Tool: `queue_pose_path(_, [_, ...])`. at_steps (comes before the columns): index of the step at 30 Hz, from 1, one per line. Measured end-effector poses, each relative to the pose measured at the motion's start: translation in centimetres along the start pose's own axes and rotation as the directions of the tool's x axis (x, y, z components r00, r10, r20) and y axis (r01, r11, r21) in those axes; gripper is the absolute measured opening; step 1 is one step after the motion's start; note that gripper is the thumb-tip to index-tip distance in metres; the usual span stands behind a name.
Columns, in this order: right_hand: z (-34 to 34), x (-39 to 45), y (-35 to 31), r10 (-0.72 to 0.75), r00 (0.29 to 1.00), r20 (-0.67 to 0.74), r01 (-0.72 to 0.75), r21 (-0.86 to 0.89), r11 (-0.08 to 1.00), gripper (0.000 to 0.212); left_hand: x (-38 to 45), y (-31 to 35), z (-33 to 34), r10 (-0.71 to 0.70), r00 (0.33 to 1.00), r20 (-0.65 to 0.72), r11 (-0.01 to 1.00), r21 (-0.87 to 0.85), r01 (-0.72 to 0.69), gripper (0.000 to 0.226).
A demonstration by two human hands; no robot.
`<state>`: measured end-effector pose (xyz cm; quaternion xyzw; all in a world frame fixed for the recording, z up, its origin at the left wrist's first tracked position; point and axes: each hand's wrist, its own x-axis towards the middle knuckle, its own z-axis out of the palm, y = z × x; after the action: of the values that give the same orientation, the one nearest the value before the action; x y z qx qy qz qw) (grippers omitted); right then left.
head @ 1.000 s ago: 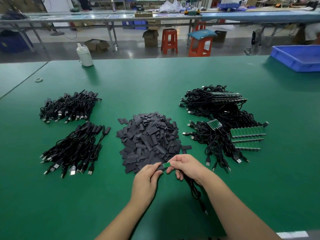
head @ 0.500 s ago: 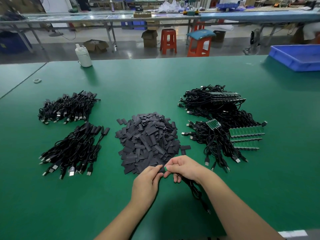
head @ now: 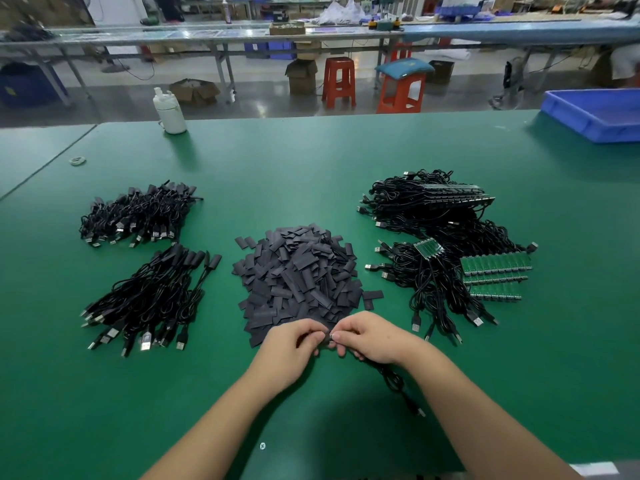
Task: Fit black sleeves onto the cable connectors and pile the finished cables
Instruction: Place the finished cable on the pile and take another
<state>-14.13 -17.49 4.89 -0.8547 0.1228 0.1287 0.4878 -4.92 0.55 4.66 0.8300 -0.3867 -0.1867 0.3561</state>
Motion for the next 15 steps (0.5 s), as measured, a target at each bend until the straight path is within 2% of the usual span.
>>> queue_pose_path(1, [0.0,0.0,-0.2,-0.003,1.000,-0.004,0.003,-0.037,0.999,0.021,-0.1,-0.1,-0.2,0.077,0.997,0.006,0.990,0.118,-0.077,0.015])
queue_pose_path(3, [-0.1,-0.1,-0.6,-0.002,1.000,-0.031,0.000,-0.071,0.997,0.022,-0.1,-0.1,-0.5,0.192,0.981,0.035,0.903,0.384,-0.191,0.026])
queue_pose_path(5, [-0.1,-0.2,-1.0,0.001,0.999,-0.047,-0.004,-0.071,0.997,0.024,-0.1,0.1,-0.6,0.248,0.969,0.013,0.850,0.477,-0.224,0.032])
queue_pose_path(10, [0.1,-0.6,-1.7,-0.011,0.996,-0.086,0.007,-0.045,0.999,0.025,-0.4,0.5,-0.9,0.392,0.916,-0.086,0.868,0.363,-0.338,0.026])
queue_pose_path(15, [0.6,-1.0,-1.9,-0.015,0.992,-0.123,0.004,-0.091,0.996,0.032,-0.5,0.6,-0.8,0.404,0.906,-0.129,0.881,0.321,-0.347,0.023])
